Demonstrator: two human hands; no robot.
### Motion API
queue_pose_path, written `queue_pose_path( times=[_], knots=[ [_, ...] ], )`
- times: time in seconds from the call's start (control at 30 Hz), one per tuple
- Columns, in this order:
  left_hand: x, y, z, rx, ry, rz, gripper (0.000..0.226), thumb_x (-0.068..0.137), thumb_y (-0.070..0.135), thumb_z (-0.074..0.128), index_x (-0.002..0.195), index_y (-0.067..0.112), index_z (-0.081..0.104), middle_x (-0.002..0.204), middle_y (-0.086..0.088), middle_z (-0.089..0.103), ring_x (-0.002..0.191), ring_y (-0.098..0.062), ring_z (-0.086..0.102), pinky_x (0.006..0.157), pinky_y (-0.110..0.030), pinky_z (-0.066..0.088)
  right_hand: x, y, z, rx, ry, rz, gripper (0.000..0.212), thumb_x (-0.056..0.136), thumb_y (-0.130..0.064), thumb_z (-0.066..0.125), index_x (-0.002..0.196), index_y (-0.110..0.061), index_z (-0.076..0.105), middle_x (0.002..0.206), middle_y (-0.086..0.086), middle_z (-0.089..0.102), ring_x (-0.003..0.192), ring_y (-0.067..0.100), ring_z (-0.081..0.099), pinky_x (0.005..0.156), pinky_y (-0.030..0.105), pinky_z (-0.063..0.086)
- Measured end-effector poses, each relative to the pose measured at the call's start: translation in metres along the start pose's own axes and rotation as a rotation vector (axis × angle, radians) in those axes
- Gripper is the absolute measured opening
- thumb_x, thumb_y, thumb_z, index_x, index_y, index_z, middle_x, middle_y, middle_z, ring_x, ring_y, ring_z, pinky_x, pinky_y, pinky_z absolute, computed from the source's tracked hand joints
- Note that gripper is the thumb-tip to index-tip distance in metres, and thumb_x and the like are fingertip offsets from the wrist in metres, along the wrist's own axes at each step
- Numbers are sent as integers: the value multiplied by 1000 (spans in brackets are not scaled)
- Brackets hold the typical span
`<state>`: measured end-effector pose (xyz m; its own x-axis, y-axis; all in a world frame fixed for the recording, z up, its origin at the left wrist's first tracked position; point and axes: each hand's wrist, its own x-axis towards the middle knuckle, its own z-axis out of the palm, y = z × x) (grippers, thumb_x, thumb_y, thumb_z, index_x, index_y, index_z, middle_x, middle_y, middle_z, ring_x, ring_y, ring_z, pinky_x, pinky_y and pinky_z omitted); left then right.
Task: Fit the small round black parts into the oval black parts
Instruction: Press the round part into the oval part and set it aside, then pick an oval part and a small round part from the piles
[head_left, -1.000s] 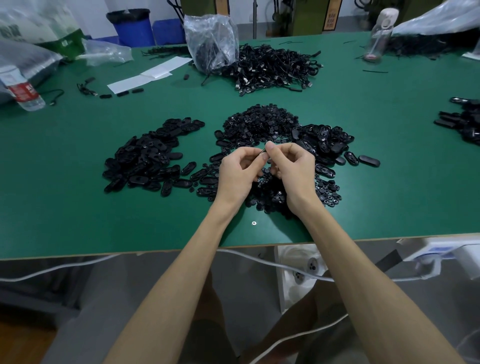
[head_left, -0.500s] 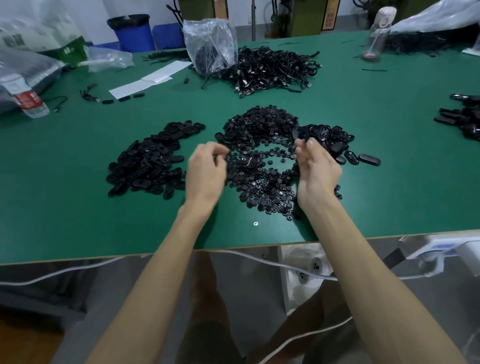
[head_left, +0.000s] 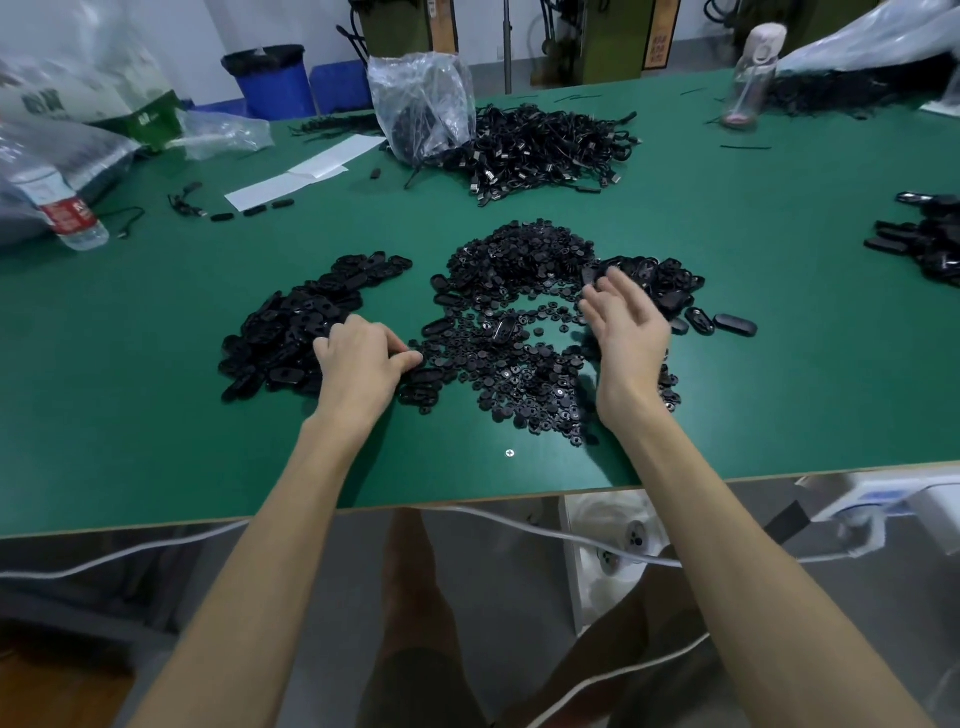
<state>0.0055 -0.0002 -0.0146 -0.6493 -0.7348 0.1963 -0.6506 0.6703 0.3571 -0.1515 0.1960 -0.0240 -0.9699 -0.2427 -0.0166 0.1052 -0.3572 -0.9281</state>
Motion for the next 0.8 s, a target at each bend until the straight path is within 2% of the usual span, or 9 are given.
queue_pose_path(
  times=[0.07,0.17,0.27,0.33,0.4,0.5,0.6,0.7,0.8],
  knots=[
    [1,2,3,-27,-5,-28,16,96,32,73,99,17,80,113,-8,68,116,-31,54,98,-47,29,-4,3,2,-282,-97,-57,39,99,-9,63,138,-12,62,125,-2,69,113,13,68,100,29,55],
    [-3,7,7,-171,58,-39,14,104,26,62,97,14,61,92,-4,65,94,-24,51,89,-41,24,-8,9,9,-702,-275,-150,40,96,-18,68,135,-13,66,126,-3,68,109,17,68,94,19,54],
    [-9,15,10,-331,143,-2,13,106,24,58,100,14,53,80,6,58,79,-11,47,89,-41,31,-8,17,17,-1023,-377,-219,42,96,-23,72,135,-10,66,137,6,64,135,22,46,113,34,40],
    [-8,20,8,-492,166,20,6,105,20,60,104,15,58,87,7,62,80,-16,60,88,-38,47,-8,20,19,-1061,-375,-228,38,97,-26,72,131,-11,68,137,7,62,139,23,35,113,36,32],
    [-7,28,5,-740,111,4,5,105,16,60,108,18,63,93,3,68,69,-12,67,76,-29,54,-7,22,18,-1041,-355,-236,28,96,-25,73,121,-12,73,131,8,64,136,23,36,108,32,32],
    [-6,40,9,-1103,-75,-66,13,106,13,58,113,14,70,90,-6,66,63,-10,64,56,-22,45,-6,22,19,-1019,-337,-232,13,94,-24,76,103,-15,76,122,7,67,131,23,41,105,33,34],
    [-7,53,16,-1372,-222,-136,19,105,14,60,117,6,71,89,-4,63,66,-9,60,55,-19,44,-6,22,21,-1008,-329,-243,4,94,-23,76,93,-20,72,109,3,66,126,23,45,100,33,38],
    [-7,59,23,-1490,-309,-144,26,98,14,70,121,2,72,84,1,69,68,-8,59,59,-18,46,-7,21,21,-1024,-340,-263,7,95,-22,73,89,-21,69,99,-2,61,120,23,46,89,29,33],
    [-8,62,31,-1478,-300,-145,25,99,6,67,121,-5,70,80,-3,68,65,-11,55,57,-18,45,-9,20,20,-950,-332,-292,9,98,-20,69,90,-21,65,91,-7,60,113,23,52,87,27,34]
  ],
)
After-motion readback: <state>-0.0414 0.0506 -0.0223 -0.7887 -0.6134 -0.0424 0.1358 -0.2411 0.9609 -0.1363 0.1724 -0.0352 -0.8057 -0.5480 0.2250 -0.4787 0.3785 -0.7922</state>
